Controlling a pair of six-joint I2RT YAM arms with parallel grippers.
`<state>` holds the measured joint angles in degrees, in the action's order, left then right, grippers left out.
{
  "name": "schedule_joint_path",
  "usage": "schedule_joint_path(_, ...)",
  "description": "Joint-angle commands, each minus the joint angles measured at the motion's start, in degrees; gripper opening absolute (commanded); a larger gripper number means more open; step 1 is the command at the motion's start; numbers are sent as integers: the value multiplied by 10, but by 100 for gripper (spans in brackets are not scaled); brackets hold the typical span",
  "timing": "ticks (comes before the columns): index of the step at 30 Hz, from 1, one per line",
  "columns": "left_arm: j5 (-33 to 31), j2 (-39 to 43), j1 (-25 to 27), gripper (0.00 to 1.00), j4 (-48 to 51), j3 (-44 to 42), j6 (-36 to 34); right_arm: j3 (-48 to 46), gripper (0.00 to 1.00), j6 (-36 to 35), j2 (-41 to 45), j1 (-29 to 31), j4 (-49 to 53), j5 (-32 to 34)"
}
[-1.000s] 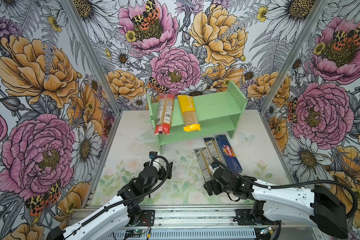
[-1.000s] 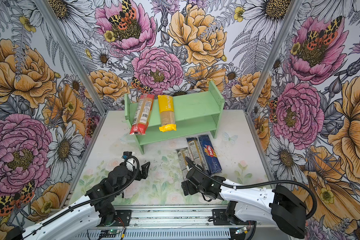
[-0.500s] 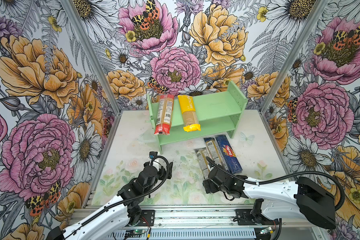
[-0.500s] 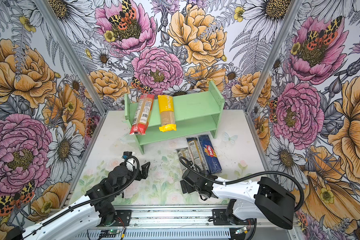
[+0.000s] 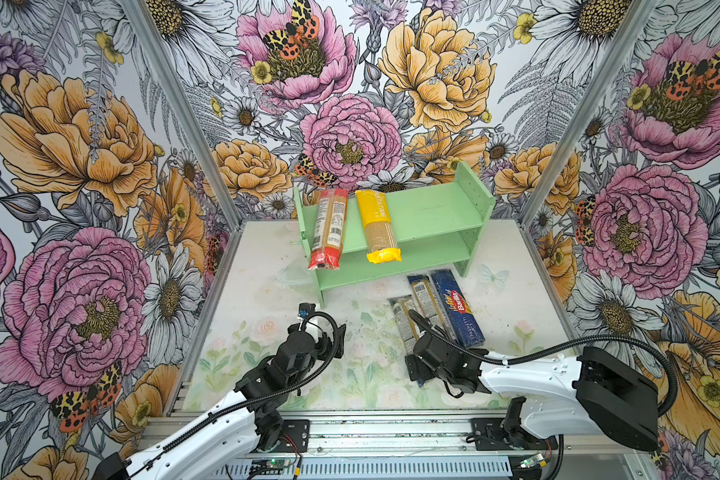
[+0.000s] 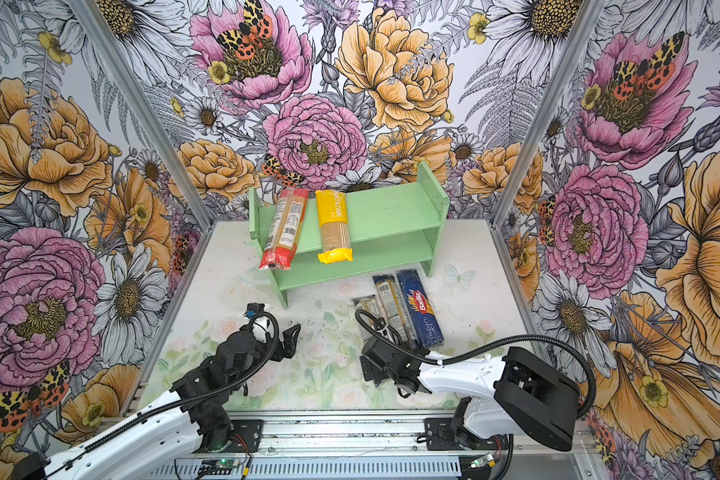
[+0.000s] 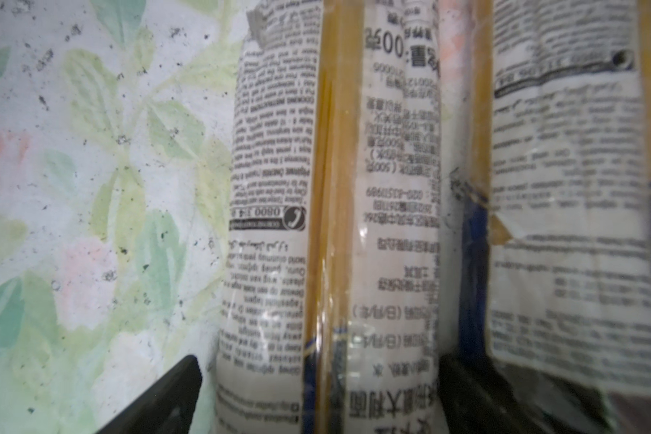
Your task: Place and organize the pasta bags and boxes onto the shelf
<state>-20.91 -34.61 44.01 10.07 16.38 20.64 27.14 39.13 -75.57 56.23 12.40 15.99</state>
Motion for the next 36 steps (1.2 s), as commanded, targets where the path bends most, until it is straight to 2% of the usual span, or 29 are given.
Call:
schedule_joint_path(1,13,3,-4,99,-14,-6,-3,-23,100,-4,-21,-10,6,-13)
schedule_joint_path(6,12,2,-4,99,-15,-6,-2,-17,95,-10,-37,-9,-7,-34)
schedule_joint_path(14,12,1,-5,99,-15,-6,-1,5,79,-12,-91,5,-26,-50)
schedule_joint_path(20,14,2,-4,99,-13,-6,-1,14,63,-3,-107,11,-31,-43)
schedule_joint_path(25,14,2,-4,99,-13,-6,-2,9,43,-4,-77,10,-29,-50)
schedule_joint_path(36,14,1,-5,99,-14,-6,-2,11,13,-15,48,-32,15,-114)
